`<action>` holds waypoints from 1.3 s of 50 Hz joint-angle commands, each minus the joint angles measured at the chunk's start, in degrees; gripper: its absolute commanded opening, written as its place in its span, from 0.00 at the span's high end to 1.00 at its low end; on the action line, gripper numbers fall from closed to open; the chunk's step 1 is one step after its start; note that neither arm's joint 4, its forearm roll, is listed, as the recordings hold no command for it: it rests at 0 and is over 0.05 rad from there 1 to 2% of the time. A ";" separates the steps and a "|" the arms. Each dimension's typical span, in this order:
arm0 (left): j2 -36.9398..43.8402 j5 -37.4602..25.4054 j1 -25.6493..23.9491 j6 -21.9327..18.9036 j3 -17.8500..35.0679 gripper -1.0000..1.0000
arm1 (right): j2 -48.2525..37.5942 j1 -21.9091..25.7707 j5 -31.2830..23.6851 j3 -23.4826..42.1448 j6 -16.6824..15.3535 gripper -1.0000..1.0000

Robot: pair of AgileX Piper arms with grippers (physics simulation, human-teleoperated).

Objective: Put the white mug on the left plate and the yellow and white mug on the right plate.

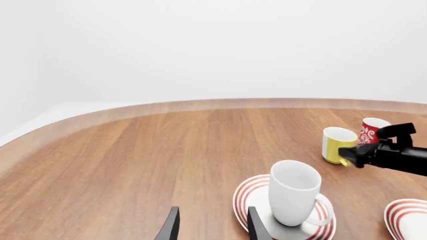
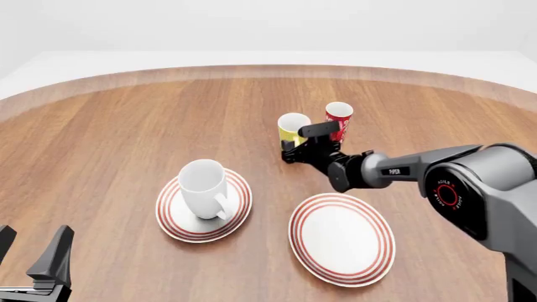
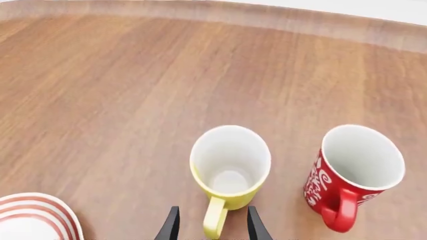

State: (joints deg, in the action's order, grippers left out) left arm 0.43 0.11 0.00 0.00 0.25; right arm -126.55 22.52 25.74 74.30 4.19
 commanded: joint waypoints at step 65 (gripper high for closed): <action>0.00 0.00 0.00 0.00 0.00 0.00 | 8.30 1.64 5.46 -11.14 -3.99 1.00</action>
State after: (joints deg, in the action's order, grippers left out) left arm 0.43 0.11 0.00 0.00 0.25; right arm -121.84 23.31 29.67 66.53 1.07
